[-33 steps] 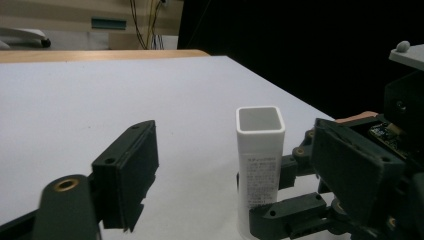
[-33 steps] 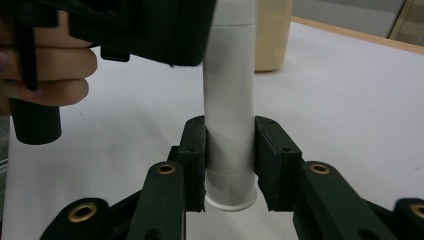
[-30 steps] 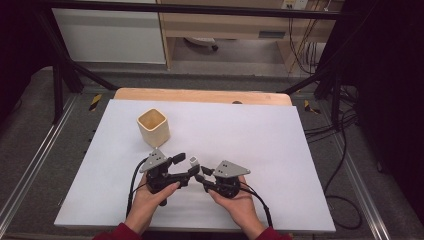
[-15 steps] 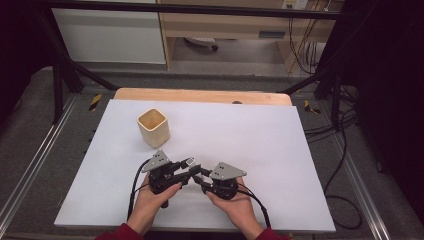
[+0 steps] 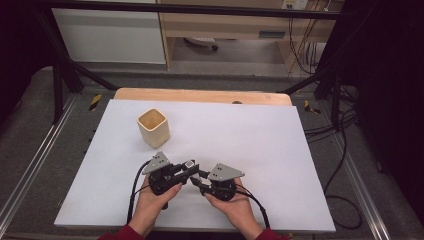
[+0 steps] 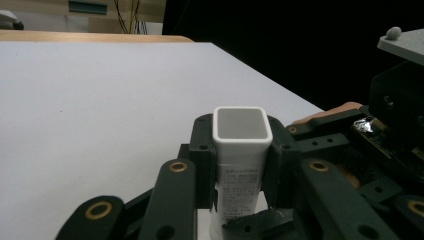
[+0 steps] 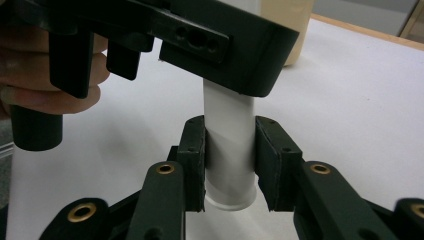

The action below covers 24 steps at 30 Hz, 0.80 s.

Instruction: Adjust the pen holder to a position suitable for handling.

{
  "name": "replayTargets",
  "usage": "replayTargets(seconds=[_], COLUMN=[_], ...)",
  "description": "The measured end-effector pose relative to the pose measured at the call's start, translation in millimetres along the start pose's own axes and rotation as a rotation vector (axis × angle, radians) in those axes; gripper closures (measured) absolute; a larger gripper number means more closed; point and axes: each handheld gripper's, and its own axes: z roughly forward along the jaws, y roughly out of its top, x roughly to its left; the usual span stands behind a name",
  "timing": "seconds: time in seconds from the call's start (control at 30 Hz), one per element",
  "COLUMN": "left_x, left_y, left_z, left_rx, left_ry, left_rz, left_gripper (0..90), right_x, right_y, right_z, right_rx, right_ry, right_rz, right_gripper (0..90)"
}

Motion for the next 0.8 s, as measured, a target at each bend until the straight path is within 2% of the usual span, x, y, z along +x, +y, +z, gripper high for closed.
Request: replayTargets(seconds=[0.1, 0.37, 0.47, 0.6, 0.8], left_x=[1.6, 12.1, 13.0, 13.6, 16.9], left_y=[1.8, 7.8, 10.7, 16.0, 20.9], left_z=[-2.5, -14.5, -19.8, -25.2, -33.0], left_rx=[-0.014, -0.043, -0.065, -0.080, -0.086], left_ry=[0.008, 0.072, 0.090, 0.112, 0.138], left_rz=[-0.004, -0.003, -0.011, 0.010, 0.028], left_gripper=[71.0, 71.0, 71.0, 71.0, 71.0], right_x=[0.1, -3.5, -5.0, -7.9, -17.2], right_y=[0.2, 0.3, 1.0, 2.1, 3.2], right_z=[0.2, 0.5, -1.1, -4.6, -11.1], right_rx=[0.005, 0.054, 0.078, 0.091, 0.101], right_ry=[0.010, -0.022, -0.054, -0.101, -0.123], right_rz=[0.001, 0.033, 0.028, 0.033, 0.065], right_gripper=[56.7, 32.3, 24.9, 12.5, 6.4])
